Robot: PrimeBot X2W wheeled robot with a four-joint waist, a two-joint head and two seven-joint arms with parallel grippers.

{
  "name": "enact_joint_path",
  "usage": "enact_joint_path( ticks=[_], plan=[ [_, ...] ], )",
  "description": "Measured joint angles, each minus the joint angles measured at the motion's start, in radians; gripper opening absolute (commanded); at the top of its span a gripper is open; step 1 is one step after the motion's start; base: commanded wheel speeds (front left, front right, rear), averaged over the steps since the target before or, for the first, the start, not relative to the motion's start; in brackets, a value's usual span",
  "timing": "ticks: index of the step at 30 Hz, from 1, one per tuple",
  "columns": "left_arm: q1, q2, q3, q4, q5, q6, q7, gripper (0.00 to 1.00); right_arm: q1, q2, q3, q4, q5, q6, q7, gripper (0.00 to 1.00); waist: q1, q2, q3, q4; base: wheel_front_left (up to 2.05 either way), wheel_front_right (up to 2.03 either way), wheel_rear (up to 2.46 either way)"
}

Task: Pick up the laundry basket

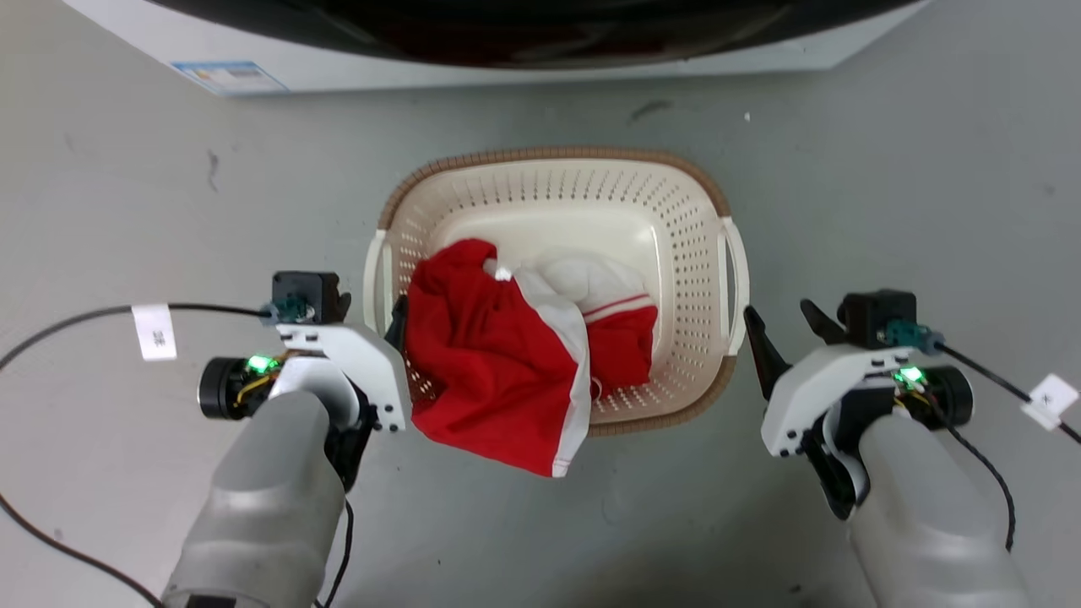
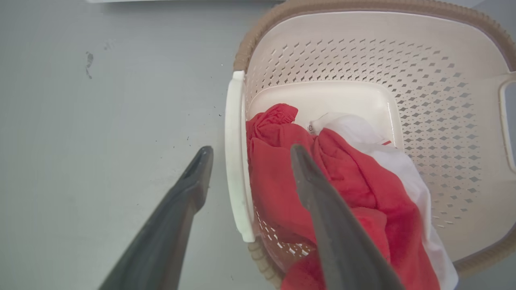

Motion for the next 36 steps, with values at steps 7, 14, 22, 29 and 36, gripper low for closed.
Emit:
enact_joint_path(
  ticks=[7,14,22,29,36],
  plan=[
    [-0.086,0.013,-0.019,0.068,-0.012,-0.004,0.021,1.00,-0.121,0.000,0.065,0.134,0.039,0.000,-0.014,1.00,0.0000,0.0000,0.082,-0.011,0.00,0.00,0.00],
    [-0.184,0.030,-0.052,0.116,-0.039,-0.008,0.061,1.00,-0.239,0.000,0.155,0.250,0.110,0.000,-0.004,1.00,0.0000,0.0000,0.157,-0.021,0.00,0.00,0.00],
    [-0.210,0.028,-0.106,0.124,-0.095,-0.010,0.118,0.00,-0.302,0.000,0.239,0.305,0.182,0.000,0.026,0.00,-0.0001,0.0000,0.183,-0.023,0.00,0.00,0.00],
    [-0.206,0.036,-0.176,0.100,-0.174,-0.010,0.139,0.00,-0.321,-0.002,0.307,0.349,0.227,-0.001,0.029,0.00,0.0000,0.0000,0.171,-0.021,0.00,0.00,0.00],
    [-0.191,0.038,-0.227,0.092,-0.244,-0.007,0.176,0.00,-0.326,-0.005,0.343,0.376,0.268,-0.002,0.049,0.00,-0.0001,0.0000,0.144,-0.017,0.00,0.00,0.00]
  ],
)
